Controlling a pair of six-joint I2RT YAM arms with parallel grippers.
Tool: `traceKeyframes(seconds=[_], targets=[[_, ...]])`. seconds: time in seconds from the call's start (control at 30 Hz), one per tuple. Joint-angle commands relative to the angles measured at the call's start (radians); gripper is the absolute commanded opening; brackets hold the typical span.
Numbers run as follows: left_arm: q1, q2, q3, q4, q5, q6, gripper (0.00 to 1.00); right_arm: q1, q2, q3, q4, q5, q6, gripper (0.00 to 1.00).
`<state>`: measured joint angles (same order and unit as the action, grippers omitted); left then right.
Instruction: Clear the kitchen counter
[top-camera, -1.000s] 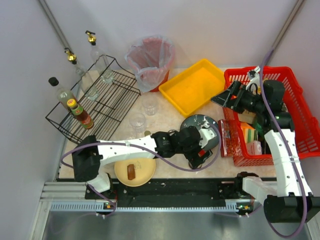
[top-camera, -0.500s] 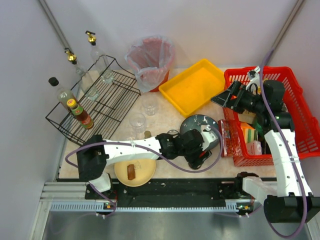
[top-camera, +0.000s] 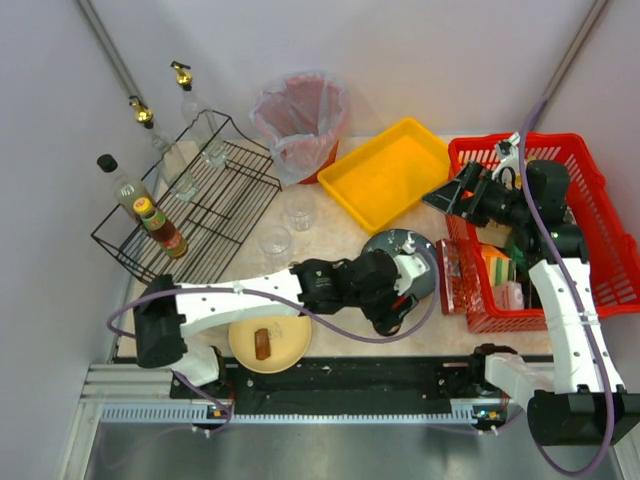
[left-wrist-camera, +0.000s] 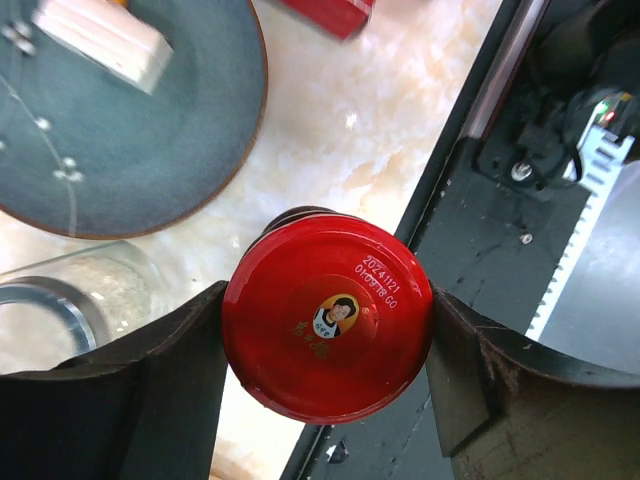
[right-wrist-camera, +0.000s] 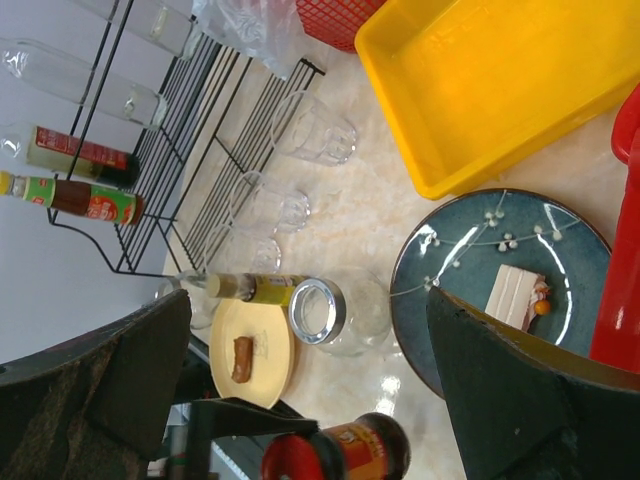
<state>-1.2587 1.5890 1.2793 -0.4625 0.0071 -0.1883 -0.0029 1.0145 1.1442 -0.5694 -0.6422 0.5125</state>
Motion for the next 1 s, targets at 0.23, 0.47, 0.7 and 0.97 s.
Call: traceKeyframes(seconds=[0.23,0.47,0.7,0.97], targets=[[0.018,-0.261,0.204,0.082,-0.189,0.013,0.38,-0.003,-0.016,0.026,0.016,0.019,-0.014,0.98],[0.105,-0.319,0.27,0.038,-0.384,0.056,0.42,-0.003,-0.016,0.028,0.014,0.027,-0.017,0.98],[0.408,-0.376,0.287,-0.011,-0.397,-0.008,0.36,-0.003,-0.014,0.028,0.016,0.027,-0.019,0.98],[0.714,-0.397,0.308,-0.105,-0.49,-0.074,0.35,-0.003,-0.007,0.037,0.014,0.032,-0.022,0.98]])
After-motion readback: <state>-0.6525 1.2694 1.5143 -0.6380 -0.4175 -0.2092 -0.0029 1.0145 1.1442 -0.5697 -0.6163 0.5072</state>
